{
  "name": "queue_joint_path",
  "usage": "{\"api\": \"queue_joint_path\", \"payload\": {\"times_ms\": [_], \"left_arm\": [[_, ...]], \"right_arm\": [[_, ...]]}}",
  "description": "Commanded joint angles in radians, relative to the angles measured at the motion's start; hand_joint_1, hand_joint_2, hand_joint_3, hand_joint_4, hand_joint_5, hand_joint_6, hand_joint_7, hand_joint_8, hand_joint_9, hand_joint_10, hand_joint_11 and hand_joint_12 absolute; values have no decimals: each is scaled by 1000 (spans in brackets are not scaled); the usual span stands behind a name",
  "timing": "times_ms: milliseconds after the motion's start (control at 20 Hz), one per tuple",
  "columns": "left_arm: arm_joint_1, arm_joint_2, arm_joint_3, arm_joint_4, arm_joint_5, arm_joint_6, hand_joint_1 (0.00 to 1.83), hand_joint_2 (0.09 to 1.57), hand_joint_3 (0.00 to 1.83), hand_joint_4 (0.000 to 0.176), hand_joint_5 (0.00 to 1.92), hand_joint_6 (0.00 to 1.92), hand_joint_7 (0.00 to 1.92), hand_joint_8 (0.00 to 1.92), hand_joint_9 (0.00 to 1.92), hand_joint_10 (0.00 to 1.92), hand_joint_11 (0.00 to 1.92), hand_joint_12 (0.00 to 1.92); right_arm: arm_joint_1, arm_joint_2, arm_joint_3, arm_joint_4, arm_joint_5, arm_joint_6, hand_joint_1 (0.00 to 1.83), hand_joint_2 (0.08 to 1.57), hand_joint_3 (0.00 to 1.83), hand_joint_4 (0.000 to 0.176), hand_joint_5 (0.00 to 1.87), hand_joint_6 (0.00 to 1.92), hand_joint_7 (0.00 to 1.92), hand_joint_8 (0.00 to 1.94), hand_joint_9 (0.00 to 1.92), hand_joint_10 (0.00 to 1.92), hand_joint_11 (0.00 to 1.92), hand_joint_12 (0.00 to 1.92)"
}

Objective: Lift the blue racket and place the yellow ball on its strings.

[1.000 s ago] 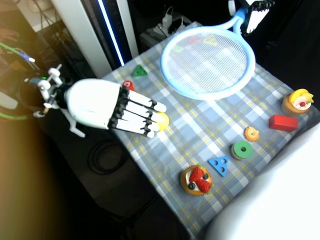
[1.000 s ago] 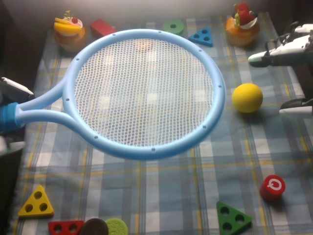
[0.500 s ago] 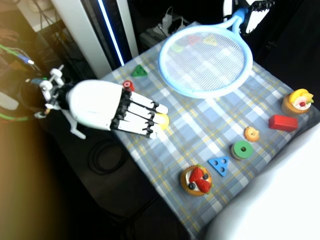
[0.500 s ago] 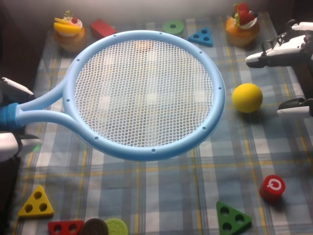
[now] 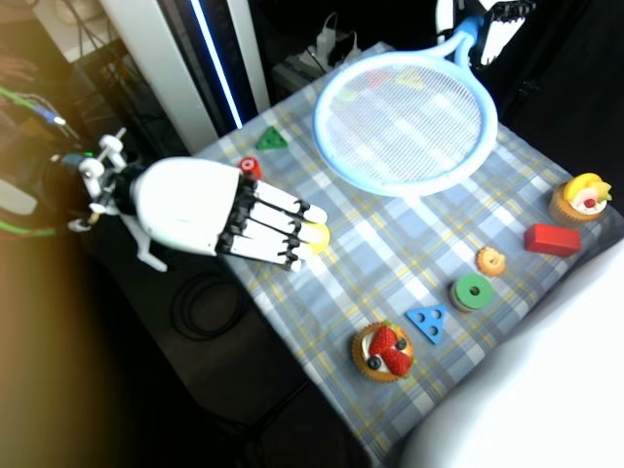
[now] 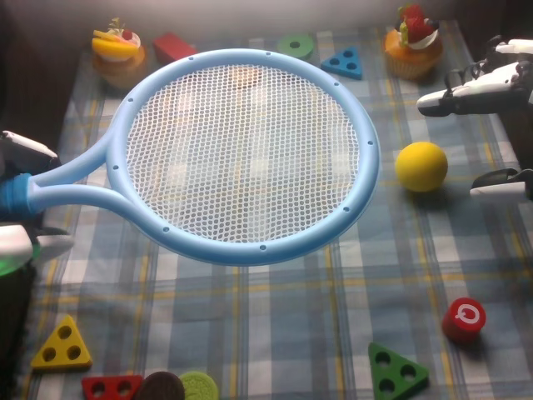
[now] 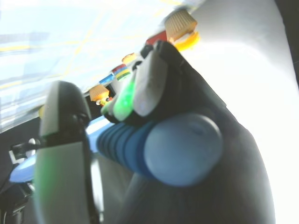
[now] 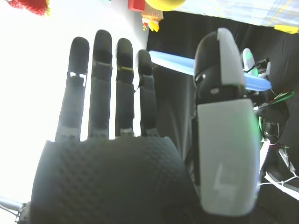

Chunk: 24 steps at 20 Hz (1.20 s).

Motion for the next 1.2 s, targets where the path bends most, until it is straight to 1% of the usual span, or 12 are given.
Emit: {"api": "queue_joint_path", "payload": {"times_ms": [0,200,350,500,600,700,750,900,1000,1050,1100,1150], "left_arm": [[-3,-2,3,24,-113,-7,1018,1316,2,176,877,1921,1191,1921,1424,1921,1562,1921],[-3,-3,3,24,-113,-7,986,1323,1,176,912,1921,1198,1921,1424,1921,1561,1921],[-3,-5,5,25,-112,-7,1060,1301,0,176,940,1921,1222,1921,1454,1921,1587,1921],[-4,-5,6,25,-109,-7,1022,1312,1,176,920,1921,1224,1921,1454,1921,1585,1921],[-4,-8,8,25,-106,-7,1039,1308,0,176,882,1921,1198,1921,1437,1921,1573,1921],[-4,-10,11,25,-104,-7,1020,1305,0,176,937,1921,1222,1921,1447,1921,1570,1921],[-4,-10,11,24,-103,-7,1047,1300,0,176,932,1921,1223,1921,1449,1921,1574,1921],[-5,-11,10,24,-102,-7,1002,1317,4,176,941,1921,1229,1921,1449,1921,1571,1921],[-6,-11,10,24,-101,-7,959,1334,7,176,941,1921,1223,1921,1439,1921,1566,1921],[-6,-11,10,24,-101,-7,977,1325,1,176,942,1921,1220,1921,1435,1921,1563,1921],[-7,-11,11,25,-100,-7,971,1323,0,176,946,1921,1229,1921,1444,1921,1565,1921],[-7,-11,11,25,-99,-7,962,1326,1,176,965,1921,1240,1921,1455,1921,1575,1921]], "right_arm": [[15,-2,5,23,110,2,914,1042,3,0,534,1,664,2,690,4,251,1057],[15,-3,5,23,110,2,920,1041,1,0,538,1,672,4,710,10,286,1061],[15,-3,5,23,110,2,931,1044,0,0,526,0,658,0,688,0,238,1108],[15,-3,6,23,110,2,958,1033,0,0,535,0,658,1,685,3,258,1041],[15,-3,6,23,110,2,912,1037,1,0,529,1,657,3,690,6,279,1036],[16,-3,7,21,110,2,903,1035,0,0,516,0,645,0,688,4,285,1043],[17,-3,8,20,110,3,907,1026,0,0,497,0,630,0,669,0,259,1031],[22,-3,7,9,103,8,854,997,0,0,424,0,583,0,623,0,222,986],[36,-6,7,-12,84,12,897,971,0,0,374,0,535,0,564,0,164,958],[42,-8,8,-20,77,12,933,942,0,0,372,0,533,0,565,1,189,905],[59,-17,12,-43,56,12,970,919,0,0,377,0,553,1,585,3,246,792],[73,-29,19,-59,39,12,966,915,1,0,370,0,574,7,633,21,308,795]]}}
